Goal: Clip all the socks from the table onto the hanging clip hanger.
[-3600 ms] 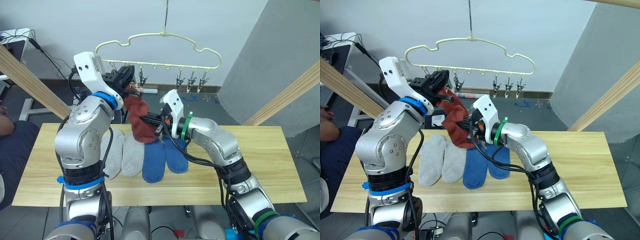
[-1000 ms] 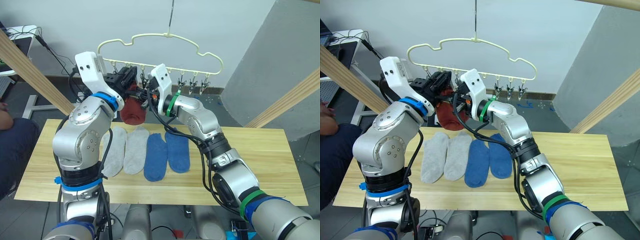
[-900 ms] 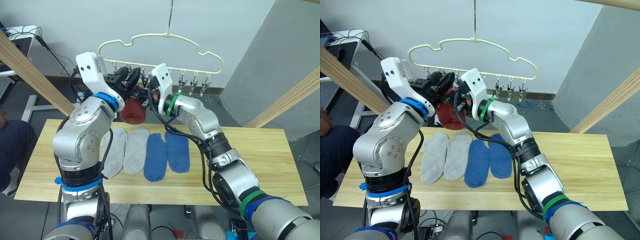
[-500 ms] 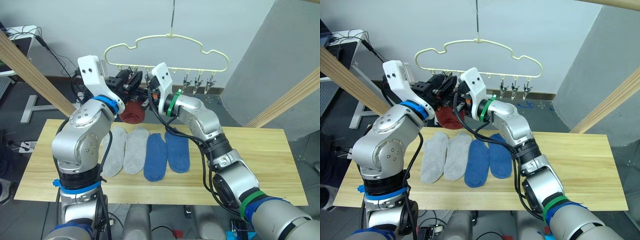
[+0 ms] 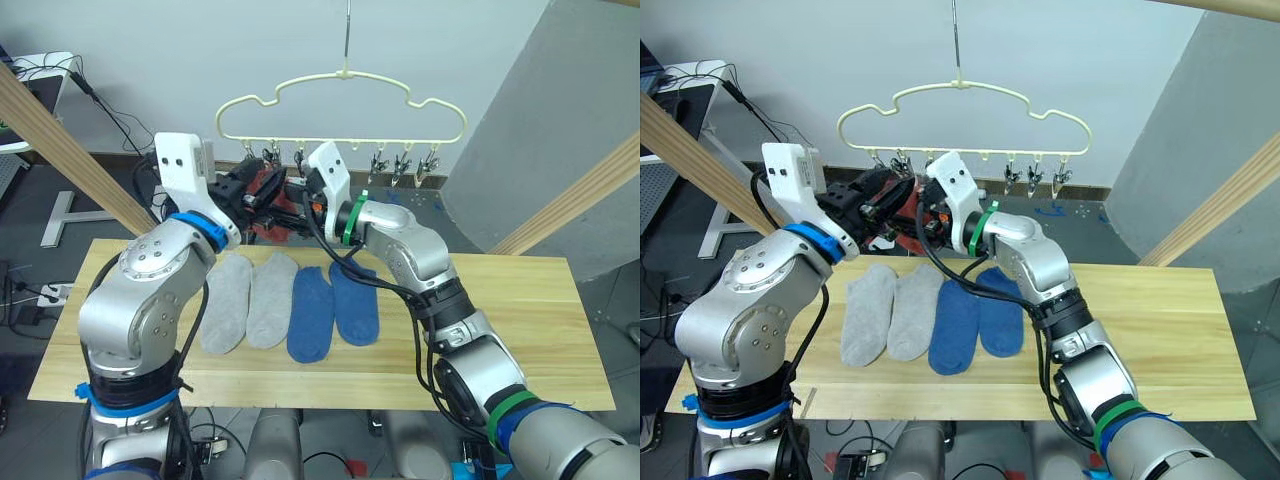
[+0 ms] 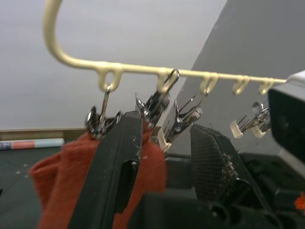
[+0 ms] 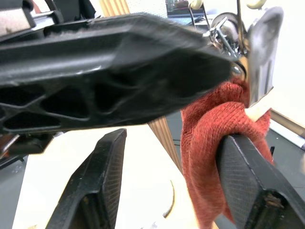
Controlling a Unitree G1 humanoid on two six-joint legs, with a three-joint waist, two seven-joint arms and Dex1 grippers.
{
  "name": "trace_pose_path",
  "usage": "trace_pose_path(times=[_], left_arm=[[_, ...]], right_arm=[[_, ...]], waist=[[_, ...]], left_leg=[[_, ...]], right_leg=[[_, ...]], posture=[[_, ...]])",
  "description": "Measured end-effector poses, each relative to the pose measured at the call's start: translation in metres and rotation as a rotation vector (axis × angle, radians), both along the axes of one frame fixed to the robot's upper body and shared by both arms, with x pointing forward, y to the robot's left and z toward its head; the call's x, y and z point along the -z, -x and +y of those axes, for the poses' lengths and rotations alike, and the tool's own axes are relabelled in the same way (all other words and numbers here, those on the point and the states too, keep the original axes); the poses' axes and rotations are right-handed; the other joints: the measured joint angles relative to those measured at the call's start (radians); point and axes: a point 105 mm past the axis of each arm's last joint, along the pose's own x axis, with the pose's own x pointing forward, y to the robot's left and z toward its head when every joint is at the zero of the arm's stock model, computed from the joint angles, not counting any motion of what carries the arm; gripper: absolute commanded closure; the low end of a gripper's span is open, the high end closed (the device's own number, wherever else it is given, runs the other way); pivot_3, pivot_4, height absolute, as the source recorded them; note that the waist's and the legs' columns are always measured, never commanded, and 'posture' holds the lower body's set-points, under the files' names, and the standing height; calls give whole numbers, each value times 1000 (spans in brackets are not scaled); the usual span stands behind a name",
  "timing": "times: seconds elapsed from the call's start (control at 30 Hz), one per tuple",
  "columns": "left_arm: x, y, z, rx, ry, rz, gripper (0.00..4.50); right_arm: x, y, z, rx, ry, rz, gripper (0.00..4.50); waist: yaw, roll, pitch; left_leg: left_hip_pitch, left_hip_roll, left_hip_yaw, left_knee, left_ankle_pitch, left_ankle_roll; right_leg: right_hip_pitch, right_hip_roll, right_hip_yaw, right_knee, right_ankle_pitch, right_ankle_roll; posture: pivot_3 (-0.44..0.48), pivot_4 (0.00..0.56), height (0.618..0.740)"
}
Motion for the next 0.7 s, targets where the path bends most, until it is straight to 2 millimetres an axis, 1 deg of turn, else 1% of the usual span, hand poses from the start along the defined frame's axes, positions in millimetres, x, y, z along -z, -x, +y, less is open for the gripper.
trace_pose_path(times=[0.13, 0.27, 0.37, 0.47, 0.57, 0.7], left_arm=[[8, 9, 6, -16, -27, 9, 2563], [14, 16, 8, -17, -50, 17, 2563], [14, 18, 8, -12, -55, 14, 2563], [21, 23, 9, -15, -57, 20, 2563], [28, 26, 15, -35, -49, 31, 2563], [35, 29, 18, -48, -37, 33, 2563]], right_arm=[[8, 6, -12, 5, 28, 14, 1602], [16, 19, -23, -13, 60, 33, 1602], [15, 22, -31, -7, 79, 25, 1602], [20, 35, -50, -9, 122, 22, 1602], [31, 42, -71, 26, 177, 47, 1602], [41, 53, -82, 51, 200, 92, 1602]], waist=[[1, 0, 0], [1, 0, 0], [1, 0, 0], [3, 0, -1], [2, 0, -2], [-3, 0, -5]], left_leg=[[0, 0, 0, 0, 0, 0], [0, 0, 0, 0, 1, 0], [1, 0, -1, 0, 2, 0], [1, -1, -1, 0, 3, 0], [1, -1, -1, 0, 3, 0], [1, 0, -1, 0, 5, 0]], right_leg=[[0, 0, 0, 0, 0, 0], [0, 0, 0, 1, 0, 0], [0, 0, 0, 4, 0, 0], [0, 0, 0, 4, 0, 0], [0, 0, 0, 4, 0, -1], [0, 0, 0, 5, 1, -2]], posture=[[-55, 283, 740], [-53, 283, 740], [-63, 276, 740], [-75, 270, 740], [-85, 261, 740], [-92, 255, 740]])
